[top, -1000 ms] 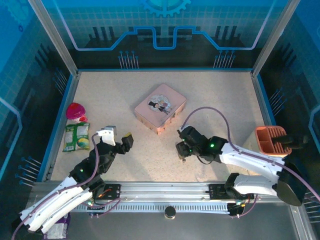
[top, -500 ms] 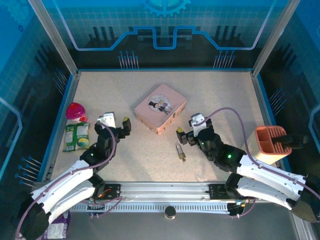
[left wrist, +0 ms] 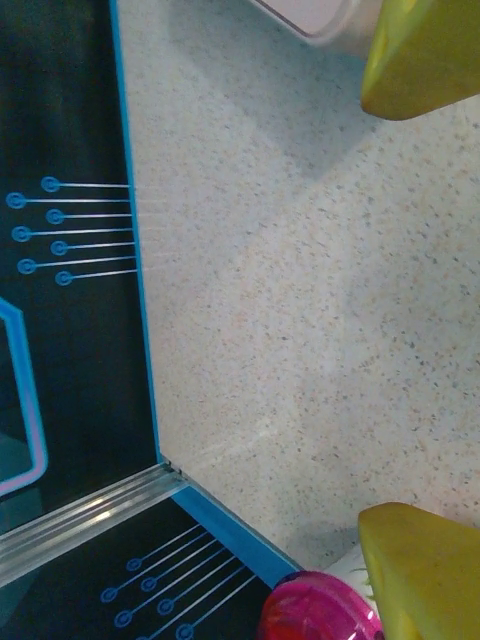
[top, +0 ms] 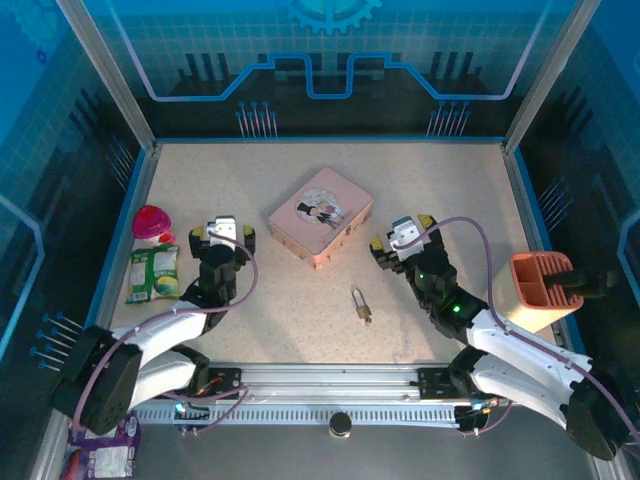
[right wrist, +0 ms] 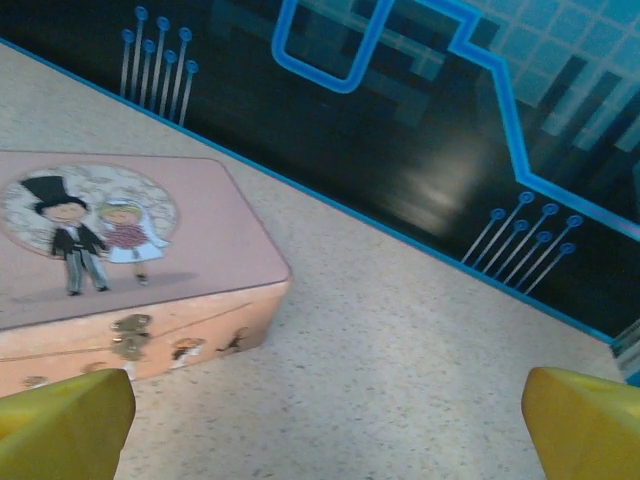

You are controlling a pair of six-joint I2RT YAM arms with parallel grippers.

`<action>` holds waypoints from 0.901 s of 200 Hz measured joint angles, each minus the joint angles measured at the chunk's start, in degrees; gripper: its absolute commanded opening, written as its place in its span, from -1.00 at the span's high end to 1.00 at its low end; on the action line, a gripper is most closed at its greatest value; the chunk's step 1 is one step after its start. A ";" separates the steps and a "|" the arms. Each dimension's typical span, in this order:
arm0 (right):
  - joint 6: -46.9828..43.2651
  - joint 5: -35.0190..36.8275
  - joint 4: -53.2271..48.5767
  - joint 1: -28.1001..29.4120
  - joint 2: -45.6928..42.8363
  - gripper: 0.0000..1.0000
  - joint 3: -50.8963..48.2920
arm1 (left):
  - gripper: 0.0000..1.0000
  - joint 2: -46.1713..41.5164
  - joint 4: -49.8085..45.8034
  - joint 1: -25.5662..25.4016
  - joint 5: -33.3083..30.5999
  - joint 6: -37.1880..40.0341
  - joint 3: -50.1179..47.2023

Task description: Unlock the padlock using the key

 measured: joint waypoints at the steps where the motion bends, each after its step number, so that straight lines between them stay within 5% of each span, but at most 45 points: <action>1: -0.11 -0.04 0.13 -0.11 0.02 -0.99 -0.09 | -0.98 0.46 0.63 0.22 0.20 0.20 -0.22; 65: -4.63 -4.52 8.52 -7.74 5.75 -0.99 -4.81 | -0.99 22.64 28.33 4.42 10.27 5.62 -4.74; 112: -4.50 -8.48 15.72 -13.18 13.25 -0.99 -6.69 | -0.98 25.49 34.45 10.84 16.61 2.56 -4.66; 180: -1.90 -15.61 23.47 -19.19 21.05 -0.99 -7.45 | -0.99 24.98 20.20 16.92 19.52 -4.46 4.92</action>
